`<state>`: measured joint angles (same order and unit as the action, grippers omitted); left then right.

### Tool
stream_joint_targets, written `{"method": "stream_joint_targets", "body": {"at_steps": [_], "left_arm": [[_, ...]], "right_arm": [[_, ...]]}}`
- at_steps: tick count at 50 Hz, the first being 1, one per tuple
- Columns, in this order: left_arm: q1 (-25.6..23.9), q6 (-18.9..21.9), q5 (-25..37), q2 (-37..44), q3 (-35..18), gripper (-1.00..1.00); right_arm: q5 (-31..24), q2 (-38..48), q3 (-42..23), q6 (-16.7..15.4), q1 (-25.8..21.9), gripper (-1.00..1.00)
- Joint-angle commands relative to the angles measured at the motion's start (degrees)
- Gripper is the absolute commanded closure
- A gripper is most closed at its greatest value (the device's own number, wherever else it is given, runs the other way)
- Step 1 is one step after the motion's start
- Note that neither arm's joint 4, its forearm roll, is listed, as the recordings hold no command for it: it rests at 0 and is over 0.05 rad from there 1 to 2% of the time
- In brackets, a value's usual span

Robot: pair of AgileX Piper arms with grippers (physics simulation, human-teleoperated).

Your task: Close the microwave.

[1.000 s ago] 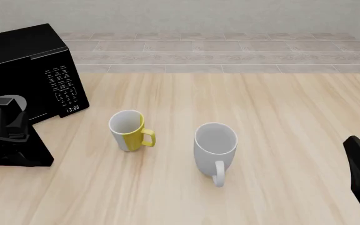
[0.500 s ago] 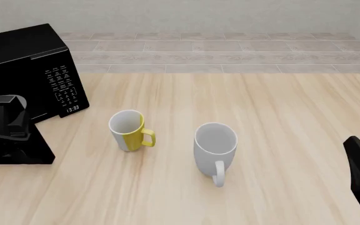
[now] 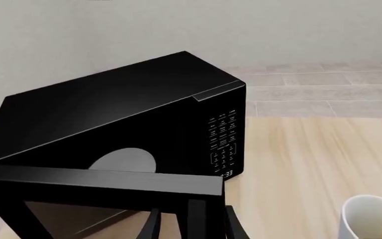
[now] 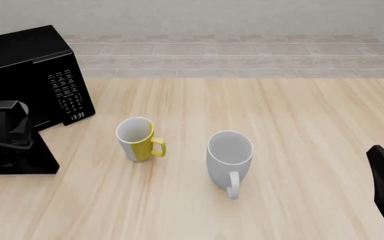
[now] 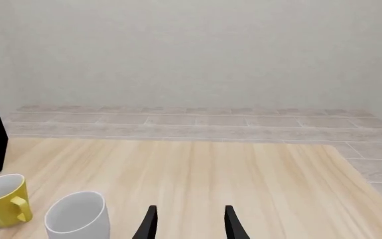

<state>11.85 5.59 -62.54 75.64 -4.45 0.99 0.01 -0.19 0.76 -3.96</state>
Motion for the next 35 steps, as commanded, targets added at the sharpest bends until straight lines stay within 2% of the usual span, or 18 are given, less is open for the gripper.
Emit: {"method": "stream_joint_targets", "body": {"at_steps": [1, 9, 35], "left_arm": [[-0.30, 1.25, 0.91, 2.98, -3.75, -1.00], [-0.08, 1.66, -0.94, 7.09, -5.00, -1.00], [0.76, 2.25, -1.31, 11.15, -7.74, -1.00]], "right_arm": [[0.03, 0.00, 0.03, 0.09, 0.13, -1.00], [0.00, 0.00, 0.12, 0.20, -0.05, -1.00], [0.27, 0.00, 0.04, 0.22, 0.54, -1.00]]}}
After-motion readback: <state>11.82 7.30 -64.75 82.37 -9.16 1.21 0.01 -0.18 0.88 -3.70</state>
